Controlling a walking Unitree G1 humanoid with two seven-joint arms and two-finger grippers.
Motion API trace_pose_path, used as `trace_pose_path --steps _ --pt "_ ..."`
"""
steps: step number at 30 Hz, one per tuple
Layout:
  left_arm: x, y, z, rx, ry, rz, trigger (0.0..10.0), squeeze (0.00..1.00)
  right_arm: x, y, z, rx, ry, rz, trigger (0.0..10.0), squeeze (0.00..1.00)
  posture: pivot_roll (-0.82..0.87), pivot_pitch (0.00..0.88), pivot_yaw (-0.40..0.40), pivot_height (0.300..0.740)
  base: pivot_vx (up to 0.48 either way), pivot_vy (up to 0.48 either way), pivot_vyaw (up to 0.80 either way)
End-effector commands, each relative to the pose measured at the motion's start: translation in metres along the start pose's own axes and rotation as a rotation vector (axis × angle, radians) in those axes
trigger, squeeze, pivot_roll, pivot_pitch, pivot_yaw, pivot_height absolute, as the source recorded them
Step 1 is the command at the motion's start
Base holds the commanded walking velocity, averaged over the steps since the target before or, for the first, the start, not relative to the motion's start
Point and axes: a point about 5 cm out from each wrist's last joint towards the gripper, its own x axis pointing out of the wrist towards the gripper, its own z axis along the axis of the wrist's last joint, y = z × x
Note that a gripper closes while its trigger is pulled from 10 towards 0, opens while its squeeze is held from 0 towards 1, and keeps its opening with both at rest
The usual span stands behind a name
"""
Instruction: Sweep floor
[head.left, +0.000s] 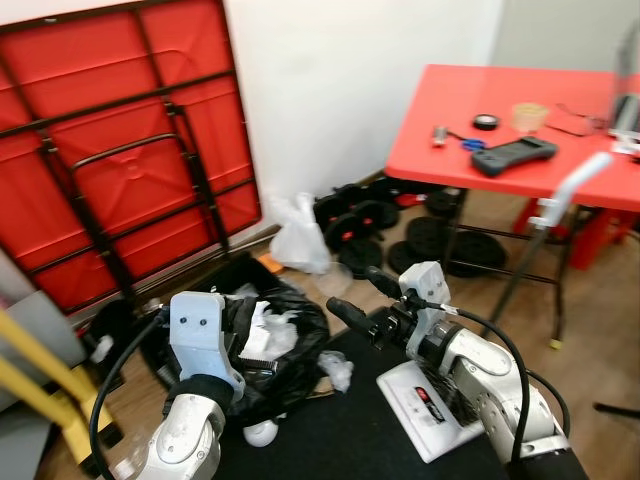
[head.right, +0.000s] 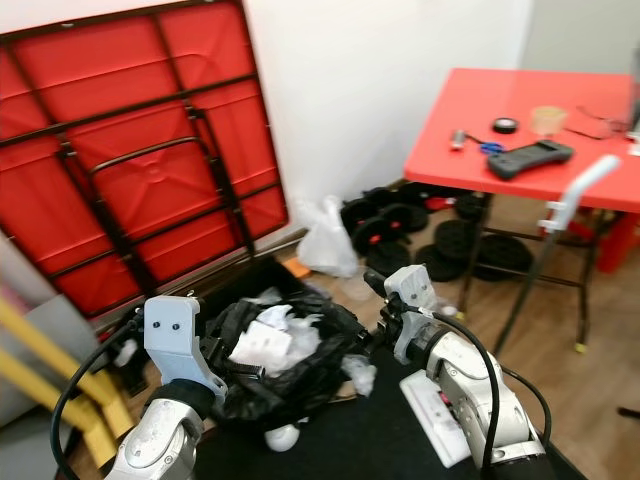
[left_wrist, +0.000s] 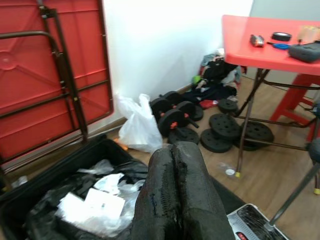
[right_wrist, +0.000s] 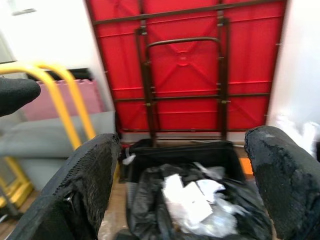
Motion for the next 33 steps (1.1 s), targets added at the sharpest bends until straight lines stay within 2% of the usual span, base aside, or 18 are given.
trace_pose_path --steps 1,22,33 --pt "0.0000 -0.0027 -0.0002 0.001 0.002 -0.094 10.0 0.00 0.0019 0.0042 -0.0004 -0.005 0.005 0.024 10.0 0.00 -0.11 0.000 0.020 0.740 0.000 0.000 0.79" --pt "0.0015 -0.0047 -0.0014 0.034 0.007 -0.120 10.0 0.00 0.0031 0.0051 -0.0002 0.013 0.001 0.044 10.0 0.00 -0.10 0.000 0.017 0.740 0.000 0.000 0.79" --pt "0.0008 -0.0050 -0.0025 0.029 0.010 -0.136 10.0 0.00 0.0042 0.0055 0.0005 0.028 -0.003 0.040 10.0 0.00 -0.10 0.000 0.018 0.740 0.000 -0.392 0.00"
